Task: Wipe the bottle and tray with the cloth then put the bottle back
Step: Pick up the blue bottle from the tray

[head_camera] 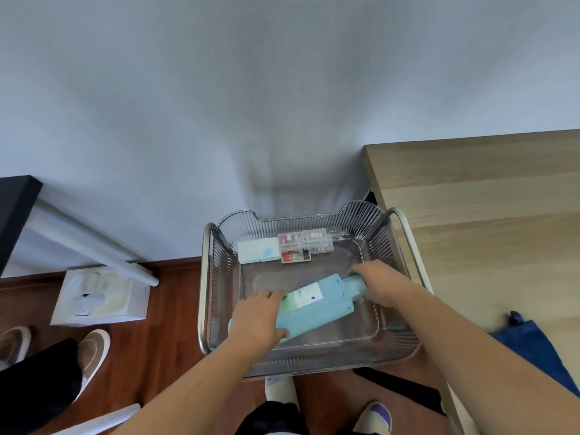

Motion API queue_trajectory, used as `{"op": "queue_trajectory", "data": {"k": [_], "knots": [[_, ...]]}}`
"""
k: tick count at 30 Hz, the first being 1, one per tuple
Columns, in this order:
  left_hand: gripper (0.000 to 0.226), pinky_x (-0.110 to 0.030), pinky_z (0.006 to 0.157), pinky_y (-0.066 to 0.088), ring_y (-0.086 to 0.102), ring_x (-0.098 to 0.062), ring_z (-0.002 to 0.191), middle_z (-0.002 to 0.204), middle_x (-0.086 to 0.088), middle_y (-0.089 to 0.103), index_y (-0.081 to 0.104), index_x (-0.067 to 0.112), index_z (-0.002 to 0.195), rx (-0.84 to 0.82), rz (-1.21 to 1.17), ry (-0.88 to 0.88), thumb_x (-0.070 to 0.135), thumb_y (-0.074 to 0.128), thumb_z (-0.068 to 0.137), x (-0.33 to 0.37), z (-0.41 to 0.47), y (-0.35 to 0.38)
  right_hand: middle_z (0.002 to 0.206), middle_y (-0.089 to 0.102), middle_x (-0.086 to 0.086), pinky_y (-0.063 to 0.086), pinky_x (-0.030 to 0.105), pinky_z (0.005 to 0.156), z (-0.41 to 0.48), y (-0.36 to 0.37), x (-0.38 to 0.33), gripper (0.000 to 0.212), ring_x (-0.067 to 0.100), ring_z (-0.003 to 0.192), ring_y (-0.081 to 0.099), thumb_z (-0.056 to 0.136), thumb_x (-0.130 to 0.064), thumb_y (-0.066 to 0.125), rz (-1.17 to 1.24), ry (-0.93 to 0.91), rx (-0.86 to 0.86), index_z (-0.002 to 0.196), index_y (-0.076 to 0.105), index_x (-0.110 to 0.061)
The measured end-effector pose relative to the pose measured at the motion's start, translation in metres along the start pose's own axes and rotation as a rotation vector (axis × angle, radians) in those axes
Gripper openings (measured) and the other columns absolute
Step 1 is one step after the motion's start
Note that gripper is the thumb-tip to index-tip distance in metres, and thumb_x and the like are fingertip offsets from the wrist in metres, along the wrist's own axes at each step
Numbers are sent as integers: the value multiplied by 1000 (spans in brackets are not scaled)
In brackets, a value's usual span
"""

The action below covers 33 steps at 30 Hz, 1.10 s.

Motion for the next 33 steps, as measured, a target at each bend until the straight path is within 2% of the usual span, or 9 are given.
{"op": "queue_trajectory", "data": {"k": [7, 9, 11, 12, 14, 15, 17, 22, 33], "knots": [[74, -30, 93, 44, 55, -13, 110, 131, 6, 51, 42, 30, 132, 145, -351, -58, 42, 79, 69, 11, -13, -14, 109, 68, -3, 46, 32, 93, -54, -75, -20, 46, 10, 91, 56, 75, -14, 73, 67, -193, 229, 119, 62, -21], [73, -32, 95, 45, 54, -15, 112, 129, 5, 54, 45, 27, 128, 173, -461, -75, 36, 83, 66, 19, -14, -16, 101, 62, -14, 36, 42, 106, -67, -87, -28, 47, 1, 86, 49, 75, -21, 75, 78, -242, 275, 119, 61, -26], [72, -35, 96, 45, 53, -18, 113, 127, 2, 57, 48, 22, 126, 205, -543, -85, 30, 85, 64, 28, -12, -16, 110, 60, -12, 31, 50, 108, -75, -95, -36, 47, 5, 96, 49, 75, -29, 75, 38, -286, 307, 119, 59, -30], [72, -36, 96, 45, 54, -19, 114, 127, 1, 57, 49, 20, 125, 220, -581, -96, 28, 86, 64, 33, -12, -15, 116, 58, -9, 32, 48, 107, -79, -97, -40, 49, 9, 104, 50, 75, -31, 74, 15, -308, 319, 121, 57, -30], [71, -38, 97, 46, 53, -18, 114, 128, -2, 55, 48, 17, 125, 245, -664, -118, 23, 85, 65, 43, -12, -9, 123, 55, -6, 26, 28, 100, -85, -99, -48, 52, 14, 115, 48, 76, -33, 74, -23, -356, 346, 124, 55, -30], [71, -36, 97, 46, 53, -17, 114, 128, -3, 54, 47, 17, 126, 254, -703, -122, 21, 85, 66, 48, -12, -5, 123, 54, -5, 20, 19, 87, -88, -98, -52, 53, 15, 116, 47, 77, -32, 74, -48, -376, 353, 126, 54, -29], [70, -36, 95, 47, 53, -15, 112, 127, -2, 52, 45, 16, 126, 271, -762, -128, 17, 84, 67, 54, -10, 2, 122, 52, -4, 14, 18, 73, -93, -94, -61, 55, 16, 116, 48, 77, -32, 75, -86, -408, 355, 127, 53, -28], [69, -33, 90, 49, 55, -14, 110, 118, 5, 55, 44, 24, 119, 284, -910, -164, 12, 85, 65, 56, -7, 10, 125, 47, -2, 44, 32, 91, -101, -81, -79, 57, 20, 111, 53, 79, -29, 73, -72, -472, 324, 131, 50, -27], [60, -32, 94, 48, 55, -14, 112, 119, 3, 58, 46, 23, 120, 283, -853, -180, 15, 82, 72, 52, -21, 3, 125, 49, -4, 46, 31, 95, -110, -72, -74, 59, 16, 107, 53, 78, -26, 75, 27, -491, 355, 131, 49, -28]]}}
Point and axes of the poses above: each hand's wrist, its own z-axis towards the middle knuckle, its own y-axis out of the palm, x = y × z, the point moved 3 cm from there along z, towards the middle knuckle
